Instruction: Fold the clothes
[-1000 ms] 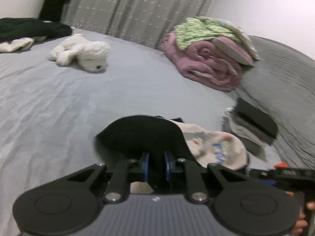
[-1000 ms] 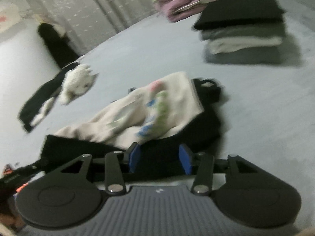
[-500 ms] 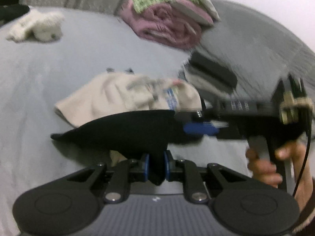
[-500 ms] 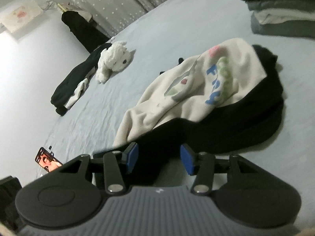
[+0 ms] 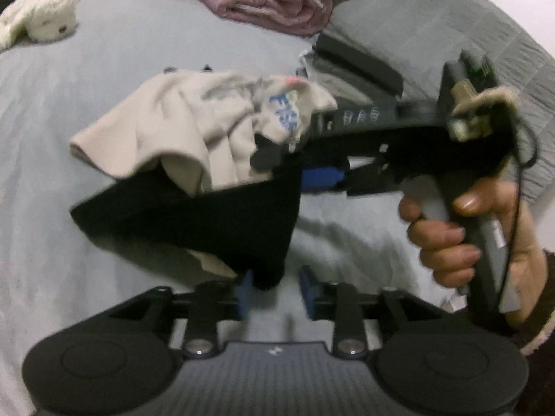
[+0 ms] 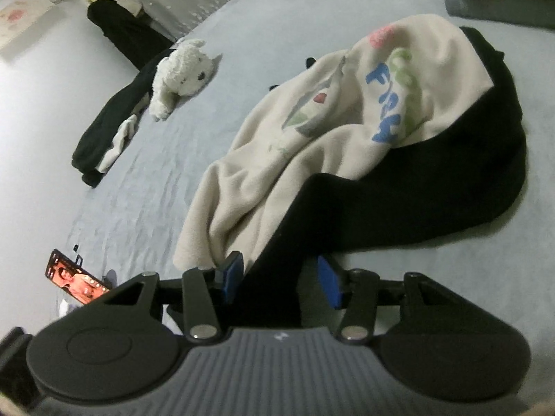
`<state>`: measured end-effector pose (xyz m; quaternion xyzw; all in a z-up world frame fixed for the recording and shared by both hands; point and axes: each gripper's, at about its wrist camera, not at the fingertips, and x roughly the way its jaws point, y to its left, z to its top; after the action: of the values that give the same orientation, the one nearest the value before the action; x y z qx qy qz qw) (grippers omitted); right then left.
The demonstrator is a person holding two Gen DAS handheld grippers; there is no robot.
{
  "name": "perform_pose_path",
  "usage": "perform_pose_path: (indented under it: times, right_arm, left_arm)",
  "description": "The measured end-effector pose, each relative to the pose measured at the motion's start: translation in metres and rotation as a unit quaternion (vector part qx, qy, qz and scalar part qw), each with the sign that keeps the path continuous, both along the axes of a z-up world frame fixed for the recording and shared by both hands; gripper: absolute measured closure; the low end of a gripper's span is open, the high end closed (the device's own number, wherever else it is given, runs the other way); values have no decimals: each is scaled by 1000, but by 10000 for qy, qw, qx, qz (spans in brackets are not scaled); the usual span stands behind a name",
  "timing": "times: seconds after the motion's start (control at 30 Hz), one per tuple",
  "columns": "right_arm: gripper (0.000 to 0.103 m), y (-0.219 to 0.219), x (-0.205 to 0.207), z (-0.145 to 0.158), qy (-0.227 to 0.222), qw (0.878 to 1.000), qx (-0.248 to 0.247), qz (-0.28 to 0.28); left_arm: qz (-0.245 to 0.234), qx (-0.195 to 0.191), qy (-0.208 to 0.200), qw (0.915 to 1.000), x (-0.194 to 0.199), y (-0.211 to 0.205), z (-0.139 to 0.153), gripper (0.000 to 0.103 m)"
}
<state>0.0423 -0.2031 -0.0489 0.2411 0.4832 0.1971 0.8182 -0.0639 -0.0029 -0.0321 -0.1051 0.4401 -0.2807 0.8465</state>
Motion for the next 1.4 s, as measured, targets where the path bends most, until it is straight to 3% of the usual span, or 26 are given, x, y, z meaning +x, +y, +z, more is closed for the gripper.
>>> perform_pose_path:
  times: [0.13,0.4,0.67,0.8,1.1,1.3,1.4]
  right_arm:
    - [51,-5,0,-6,82,9999,17,-88]
    - [51,-10,1,-14,198,9997,-19,-167]
    - [51,-18,0,-16,259,9995,55,-164]
    - [51,-21,1,-17,254,9995,85,-160]
    - [52,-31,5,-22,329,9990,153,-252]
    - [65,-38,6,-25,377,9985,273,-291]
    - [81,-39,5,-25,371,9983,367,-257]
  left_arm:
    - [182,-127,-117,9997,5,14,8,55]
    - [1046,-326,-147,9939,32,44,10,44]
    - [1885,126,-191,9818,69,57,-5,42]
    - [2117,298,-286,9765,84,60,-11,33]
    - [2471,444,-302,9675,119,55,-30,31]
    - [2658,569,-392,9616,133,50,-41,31]
    - [2709,668,-537,9588,136,45,-44,33]
